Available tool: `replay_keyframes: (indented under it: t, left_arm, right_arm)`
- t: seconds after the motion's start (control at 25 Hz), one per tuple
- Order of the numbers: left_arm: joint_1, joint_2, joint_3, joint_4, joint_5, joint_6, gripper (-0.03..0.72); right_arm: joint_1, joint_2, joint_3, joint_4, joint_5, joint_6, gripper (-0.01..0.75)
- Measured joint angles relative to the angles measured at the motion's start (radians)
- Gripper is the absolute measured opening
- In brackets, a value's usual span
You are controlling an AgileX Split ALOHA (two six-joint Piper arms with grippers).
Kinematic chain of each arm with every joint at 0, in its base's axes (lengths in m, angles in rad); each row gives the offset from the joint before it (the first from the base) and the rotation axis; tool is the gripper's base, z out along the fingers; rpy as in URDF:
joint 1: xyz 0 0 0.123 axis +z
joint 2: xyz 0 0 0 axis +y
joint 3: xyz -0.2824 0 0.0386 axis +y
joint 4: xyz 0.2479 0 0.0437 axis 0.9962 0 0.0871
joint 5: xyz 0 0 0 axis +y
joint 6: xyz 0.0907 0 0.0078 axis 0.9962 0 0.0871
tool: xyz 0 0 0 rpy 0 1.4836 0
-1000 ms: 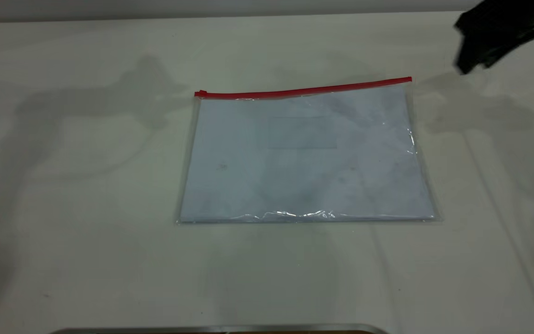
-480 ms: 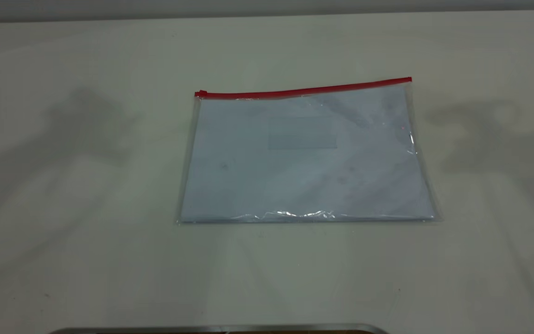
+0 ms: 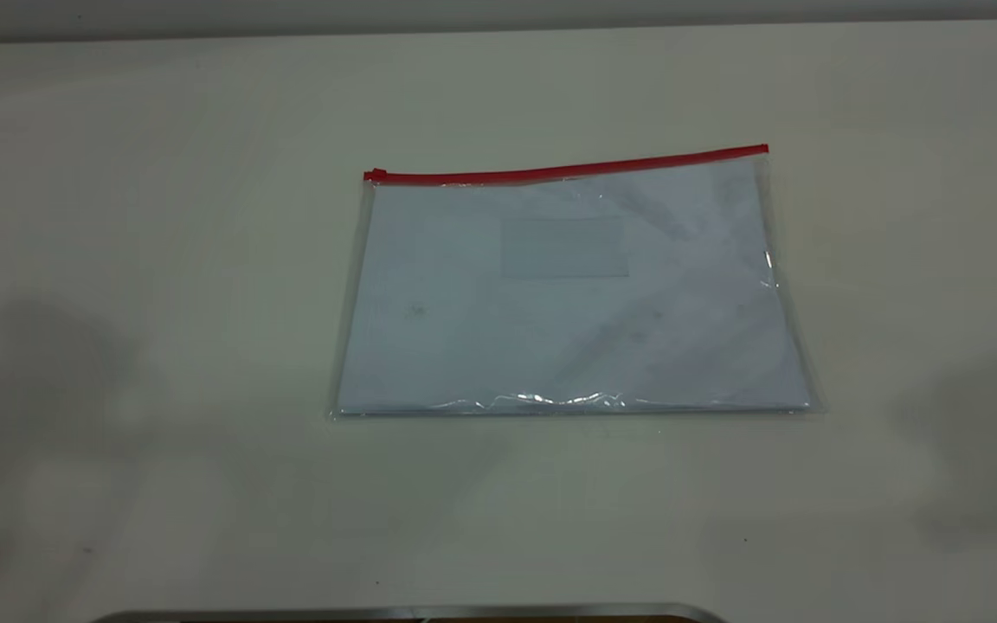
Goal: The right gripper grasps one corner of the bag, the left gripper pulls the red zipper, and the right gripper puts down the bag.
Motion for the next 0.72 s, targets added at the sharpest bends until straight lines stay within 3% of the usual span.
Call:
replay_keyframes:
  t: [0.32,0.52,0.72]
  left_arm:
    - [0.0,-0.164,0.558,0.06,0.0,-0.043,0.404]
    - [0.0,-0.274,0.779,0.099,-0.032,-0.05,0.407]
    - [0.0,-0.366,0.917,0.164,-0.094,-0.119,0.409]
  right_arm:
    - [0.0,-0.284,0.426,-0.096,0.0,0.066,0.347]
    - [0.0,-0.382,0.654,-0.157,-0.028,0.152,0.392]
    - [0.0,-0.466,0.771,-0.177,-0.111,0.242,0.396]
